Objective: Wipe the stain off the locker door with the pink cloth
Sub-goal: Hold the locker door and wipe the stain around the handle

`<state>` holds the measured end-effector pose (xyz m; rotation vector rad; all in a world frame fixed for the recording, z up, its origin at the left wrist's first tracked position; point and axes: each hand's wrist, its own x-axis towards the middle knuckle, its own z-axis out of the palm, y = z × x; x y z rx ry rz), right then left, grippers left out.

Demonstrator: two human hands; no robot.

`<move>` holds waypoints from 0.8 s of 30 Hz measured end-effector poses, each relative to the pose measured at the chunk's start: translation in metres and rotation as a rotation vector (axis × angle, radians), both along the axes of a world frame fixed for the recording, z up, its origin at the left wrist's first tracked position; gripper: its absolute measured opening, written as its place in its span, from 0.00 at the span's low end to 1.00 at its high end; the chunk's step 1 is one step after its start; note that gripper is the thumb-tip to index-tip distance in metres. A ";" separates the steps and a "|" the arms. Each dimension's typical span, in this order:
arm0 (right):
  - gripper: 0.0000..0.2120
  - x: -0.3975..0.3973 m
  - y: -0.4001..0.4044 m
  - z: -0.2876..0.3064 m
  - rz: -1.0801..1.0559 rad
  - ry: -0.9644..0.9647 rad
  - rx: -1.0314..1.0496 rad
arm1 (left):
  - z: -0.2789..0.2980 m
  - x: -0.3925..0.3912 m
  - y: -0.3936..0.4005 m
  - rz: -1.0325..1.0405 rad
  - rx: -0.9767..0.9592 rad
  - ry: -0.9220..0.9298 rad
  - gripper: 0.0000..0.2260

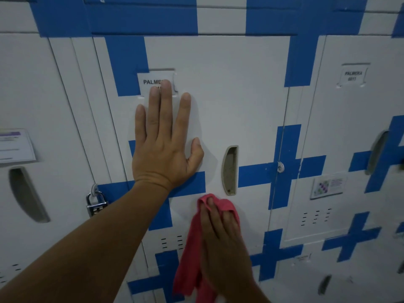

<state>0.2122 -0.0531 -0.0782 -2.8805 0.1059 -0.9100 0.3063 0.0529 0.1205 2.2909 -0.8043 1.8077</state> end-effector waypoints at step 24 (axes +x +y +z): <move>0.10 0.003 -0.066 0.139 0.202 -0.792 -0.002 | 0.000 0.002 0.000 -0.015 0.002 0.000 0.34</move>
